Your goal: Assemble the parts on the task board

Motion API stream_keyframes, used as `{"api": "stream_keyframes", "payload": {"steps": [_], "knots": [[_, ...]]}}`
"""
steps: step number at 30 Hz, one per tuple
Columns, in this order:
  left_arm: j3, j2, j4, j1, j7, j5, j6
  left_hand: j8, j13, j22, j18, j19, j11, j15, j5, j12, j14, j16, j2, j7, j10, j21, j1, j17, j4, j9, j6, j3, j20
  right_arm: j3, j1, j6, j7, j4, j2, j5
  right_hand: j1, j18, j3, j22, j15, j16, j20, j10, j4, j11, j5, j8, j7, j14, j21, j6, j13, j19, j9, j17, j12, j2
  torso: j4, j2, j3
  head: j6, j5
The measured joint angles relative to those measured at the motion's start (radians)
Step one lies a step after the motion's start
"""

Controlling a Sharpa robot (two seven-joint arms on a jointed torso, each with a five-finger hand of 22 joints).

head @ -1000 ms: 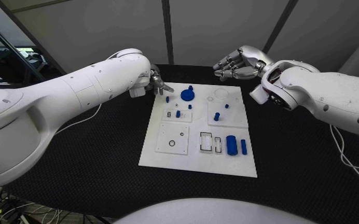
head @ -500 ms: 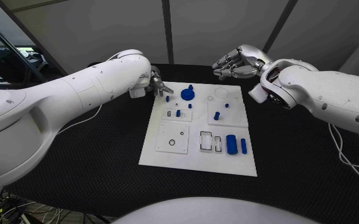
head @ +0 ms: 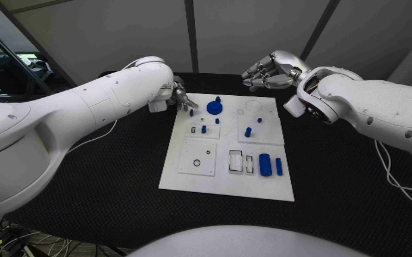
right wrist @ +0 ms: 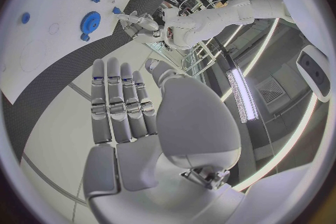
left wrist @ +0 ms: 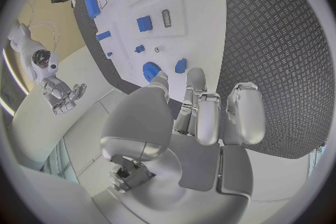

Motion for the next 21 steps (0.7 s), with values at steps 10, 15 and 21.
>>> {"api": "stream_keyframes", "payload": {"steps": [10,15,21], "knots": [[0.000,0.009,-0.012,-0.001,0.004,0.000,0.010,0.000,0.000,0.000,0.000,0.000,0.000,0.000,0.000,0.000,0.000,0.000,0.007,0.000,0.000,0.000,0.014,0.000,-0.003,0.000,0.000,0.003,0.000,0.000,0.000,0.001,0.000,0.000,0.001,0.000,0.000,0.000,0.003,-0.001,0.000,0.000,0.000,0.000,-0.003,0.000,0.000,0.000,0.000,0.000,0.000,0.000,-0.001,0.000,0.000,0.000,0.000,0.000,-0.0010,0.001,0.0000,0.002,0.002],[0.000,0.013,-0.019,-0.002,0.005,0.000,0.014,0.000,0.000,0.000,0.000,0.004,0.000,0.000,0.000,0.000,0.000,0.004,0.012,0.000,0.000,0.003,0.020,0.000,-0.003,0.000,0.000,0.003,-0.004,0.000,0.000,0.001,0.000,0.001,0.001,0.000,0.000,0.000,0.003,-0.001,0.000,0.000,0.000,0.000,-0.003,0.000,0.000,0.000,0.000,0.000,0.000,0.000,-0.001,0.000,0.000,0.000,0.000,0.000,-0.0009,0.001,0.0000,-0.001,-0.001],[0.000,0.014,-0.023,-0.003,0.006,-0.001,0.022,0.000,0.000,0.000,0.000,0.004,0.000,0.000,0.000,0.004,0.000,0.004,0.012,0.000,0.000,0.006,0.028,0.000,-0.006,0.000,0.000,0.000,-0.004,0.000,0.000,0.002,0.001,0.001,0.001,0.000,0.000,0.000,0.003,-0.001,0.000,0.000,0.000,0.000,-0.003,0.000,0.000,0.000,0.000,0.000,0.000,0.000,-0.001,0.000,0.000,0.000,0.000,0.000,-0.0009,0.001,0.0000,-0.003,-0.002]]}}
